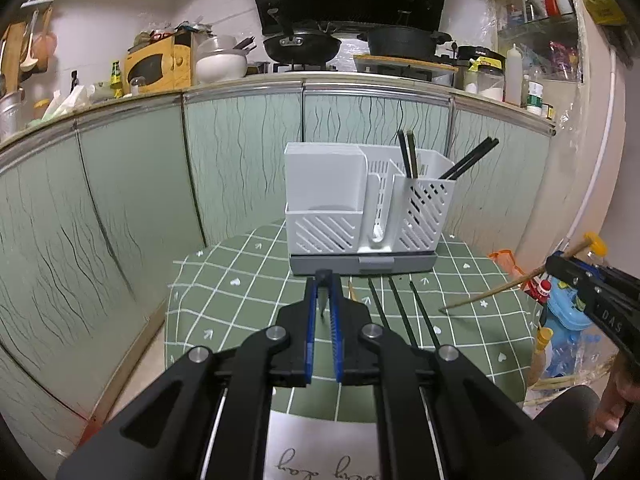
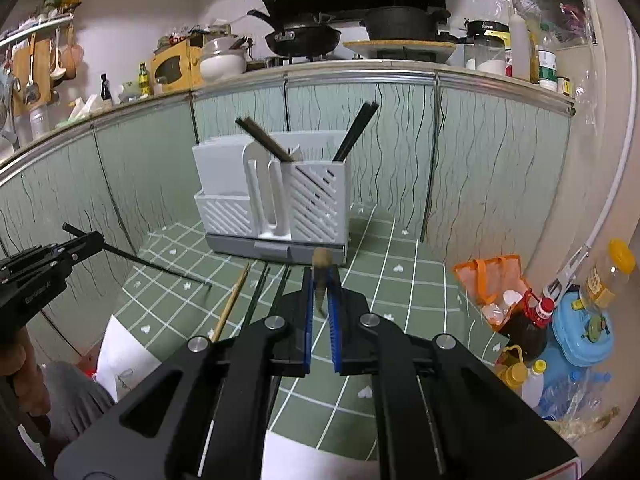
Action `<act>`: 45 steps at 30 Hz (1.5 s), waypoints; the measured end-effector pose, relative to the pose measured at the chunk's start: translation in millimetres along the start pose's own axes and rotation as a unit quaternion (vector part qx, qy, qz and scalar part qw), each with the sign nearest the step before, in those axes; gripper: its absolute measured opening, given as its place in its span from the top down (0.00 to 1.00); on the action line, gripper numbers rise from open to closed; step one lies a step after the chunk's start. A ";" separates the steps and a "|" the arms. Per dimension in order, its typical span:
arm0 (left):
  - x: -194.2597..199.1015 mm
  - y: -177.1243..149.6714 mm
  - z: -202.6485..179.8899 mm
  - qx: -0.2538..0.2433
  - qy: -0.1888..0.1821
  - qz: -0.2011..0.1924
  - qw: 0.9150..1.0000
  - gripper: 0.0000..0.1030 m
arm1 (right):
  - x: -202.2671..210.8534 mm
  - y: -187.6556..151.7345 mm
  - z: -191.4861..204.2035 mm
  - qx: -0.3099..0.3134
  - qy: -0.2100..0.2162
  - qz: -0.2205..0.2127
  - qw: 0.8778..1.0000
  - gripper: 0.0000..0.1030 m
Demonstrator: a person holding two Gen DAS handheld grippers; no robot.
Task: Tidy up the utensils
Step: 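Lift both chopsticks and carry them up over the utensil holder, then lower both chopsticks into the holder and open both tools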
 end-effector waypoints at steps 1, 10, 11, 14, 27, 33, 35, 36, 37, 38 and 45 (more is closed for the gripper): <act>0.7 2.8 -0.6 -0.001 -0.002 -0.001 1.000 0.92 | 1.5 4.8 -2.2 -0.001 0.000 -0.003 1.000 0.94; 5.9 31.2 -8.0 -0.005 -0.032 0.004 0.999 0.92 | 9.4 35.1 -13.0 0.002 0.008 -0.014 1.000 0.94; 5.8 33.4 -9.5 -0.006 -0.039 0.008 0.999 0.92 | 10.2 38.0 -13.8 0.000 0.013 -0.015 1.000 0.94; 5.4 40.1 -12.8 -0.013 -0.049 0.014 0.999 0.92 | 13.1 47.4 -15.6 0.001 0.019 -0.017 1.000 0.94; 5.3 76.1 -45.9 -0.052 -0.137 0.039 0.988 0.92 | 23.8 92.9 -21.4 0.020 0.071 -0.026 0.997 0.94; 1.9 95.0 -58.4 -0.073 -0.165 0.043 0.983 0.92 | 24.8 118.5 -30.2 0.023 0.101 -0.034 0.994 0.94; 1.2 100.7 -62.2 -0.078 -0.174 0.044 0.981 0.92 | 23.6 126.4 -34.0 0.023 0.110 -0.036 0.993 0.94; -0.1 104.3 -65.2 -0.082 -0.180 0.046 0.979 0.92 | 23.5 129.9 -35.7 0.022 0.114 -0.037 0.992 0.94; -1.2 107.3 -67.6 -0.084 -0.186 0.049 0.978 0.92 | 23.2 134.9 -38.4 0.021 0.122 -0.039 0.992 0.94; -2.4 110.3 -69.6 -0.086 -0.189 0.051 0.977 0.92 | 22.7 139.6 -40.6 0.020 0.126 -0.041 0.991 0.94; -8.5 133.9 -90.4 -0.102 -0.229 0.055 0.966 0.92 | 17.1 173.7 -51.9 0.043 0.138 -0.053 0.988 0.94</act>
Point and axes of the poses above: each gripper's, at about its wrist camera, not at the fingertips, and x roughly against the way its jaws point, z to its left, y to its top, the point moved 10 cm from there along -x, roughly the way its jaws point, and after that the axes turned 12 degrees about x, right-handed, at the moved point
